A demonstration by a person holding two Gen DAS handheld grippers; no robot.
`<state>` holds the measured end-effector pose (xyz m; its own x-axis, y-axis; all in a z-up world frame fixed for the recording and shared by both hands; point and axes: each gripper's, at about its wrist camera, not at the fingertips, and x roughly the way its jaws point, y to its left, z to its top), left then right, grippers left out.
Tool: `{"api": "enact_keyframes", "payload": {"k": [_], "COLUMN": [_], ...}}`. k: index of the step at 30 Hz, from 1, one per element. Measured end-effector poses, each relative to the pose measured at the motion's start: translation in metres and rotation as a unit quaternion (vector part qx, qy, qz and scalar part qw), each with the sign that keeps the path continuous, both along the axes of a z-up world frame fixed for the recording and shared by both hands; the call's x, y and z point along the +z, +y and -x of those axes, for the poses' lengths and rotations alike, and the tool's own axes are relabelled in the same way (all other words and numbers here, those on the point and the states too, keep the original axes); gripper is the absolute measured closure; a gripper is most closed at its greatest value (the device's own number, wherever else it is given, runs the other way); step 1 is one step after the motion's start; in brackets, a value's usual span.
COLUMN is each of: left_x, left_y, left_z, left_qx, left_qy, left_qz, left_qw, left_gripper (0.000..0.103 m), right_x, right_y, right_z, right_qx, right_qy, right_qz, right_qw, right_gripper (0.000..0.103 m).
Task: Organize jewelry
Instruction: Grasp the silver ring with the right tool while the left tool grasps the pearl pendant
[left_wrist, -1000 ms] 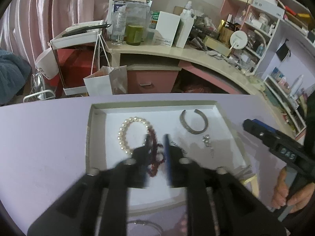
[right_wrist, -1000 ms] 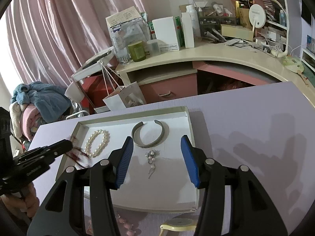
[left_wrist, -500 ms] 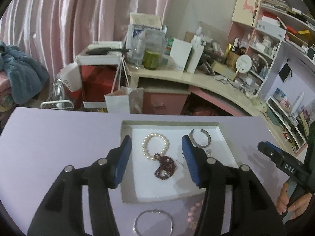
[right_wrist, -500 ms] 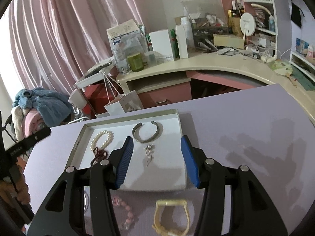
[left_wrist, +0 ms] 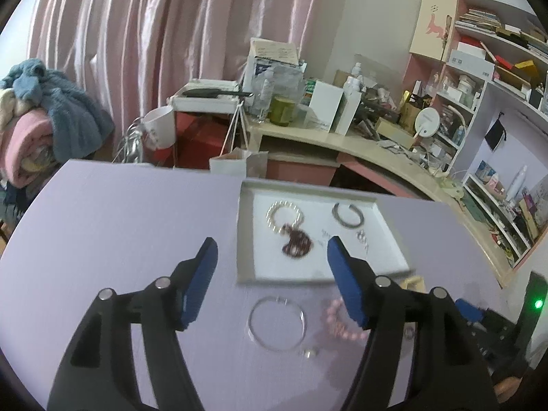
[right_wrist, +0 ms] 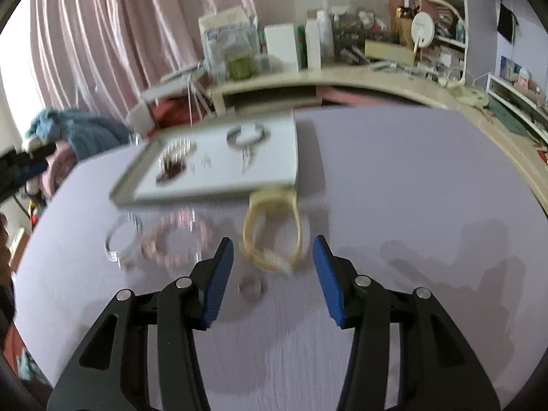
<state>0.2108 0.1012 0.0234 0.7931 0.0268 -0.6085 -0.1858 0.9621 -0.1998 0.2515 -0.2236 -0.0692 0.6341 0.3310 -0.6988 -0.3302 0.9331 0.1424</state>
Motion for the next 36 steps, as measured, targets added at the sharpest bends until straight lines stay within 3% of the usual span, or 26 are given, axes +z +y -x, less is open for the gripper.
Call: {"api": "enact_keyframes", "payload": {"k": [6,18,22,25,36], "left_x": [-0.017,-0.046,-0.050,-0.052,-0.084], "left_y": [-0.003,-0.032,-0.044,-0.052,-0.104], "left_z": [0.031,0.071,0.072,0.072,0.056], "left_qx": [0.012,-0.013,-0.026,-0.038,-0.103], "left_qy": [0.021,0.054,0.059,0.062,0.093], "left_qz": [0.007,-0.003,-0.006,-0.007,-0.011], "left_qw": [0.9997,0.9984,0.9979,0.9973,0.9902], "left_gripper": [0.034,0.034,0.034,0.034,0.034], "right_x": [-0.030,-0.044,-0.045,-0.045,-0.041], "right_y": [0.010,0.034,0.039,0.043,0.009], "right_z": [0.013,0.007,0.007,0.008,0.034], "right_qx": [0.021,0.041,0.046,0.050,0.021], "right_qy": [0.045,0.035,0.027,0.017,0.035], "right_qz": [0.019,0.066,0.077,0.084,0.053], "right_qw": [0.999,0.996,0.996,0.995,0.998], "right_gripper": [0.057,0.067,0.068,0.081,0.081]}}
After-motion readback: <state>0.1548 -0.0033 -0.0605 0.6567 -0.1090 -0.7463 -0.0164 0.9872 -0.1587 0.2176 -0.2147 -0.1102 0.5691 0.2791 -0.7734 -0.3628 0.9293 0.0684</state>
